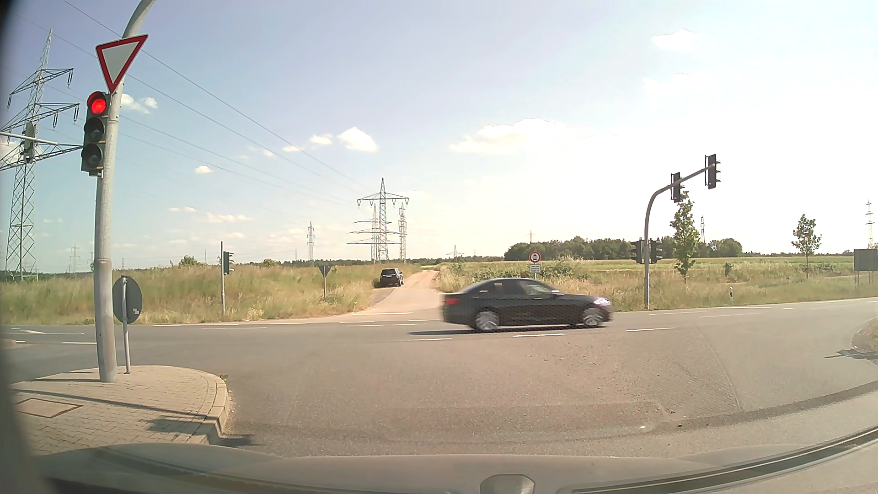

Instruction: Follow the waypoints while adhering to traffic rules and regulations

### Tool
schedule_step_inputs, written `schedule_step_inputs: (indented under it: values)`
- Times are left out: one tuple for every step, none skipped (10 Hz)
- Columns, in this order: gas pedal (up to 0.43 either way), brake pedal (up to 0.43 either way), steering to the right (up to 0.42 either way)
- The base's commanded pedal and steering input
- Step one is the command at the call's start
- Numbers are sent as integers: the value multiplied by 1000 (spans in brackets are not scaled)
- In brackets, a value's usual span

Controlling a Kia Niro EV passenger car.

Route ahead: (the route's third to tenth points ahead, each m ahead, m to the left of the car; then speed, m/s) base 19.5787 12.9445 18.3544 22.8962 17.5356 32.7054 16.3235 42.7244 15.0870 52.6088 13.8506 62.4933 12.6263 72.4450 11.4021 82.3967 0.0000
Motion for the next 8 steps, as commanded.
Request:
schedule_step_inputs:
  values:
    - [0,274,-20]
    - [0,274,-20]
    - [0,274,-20]
    - [0,274,-20]
    - [0,274,-20]
    - [0,274,-20]
    - [0,274,-20]
    - [0,274,-20]
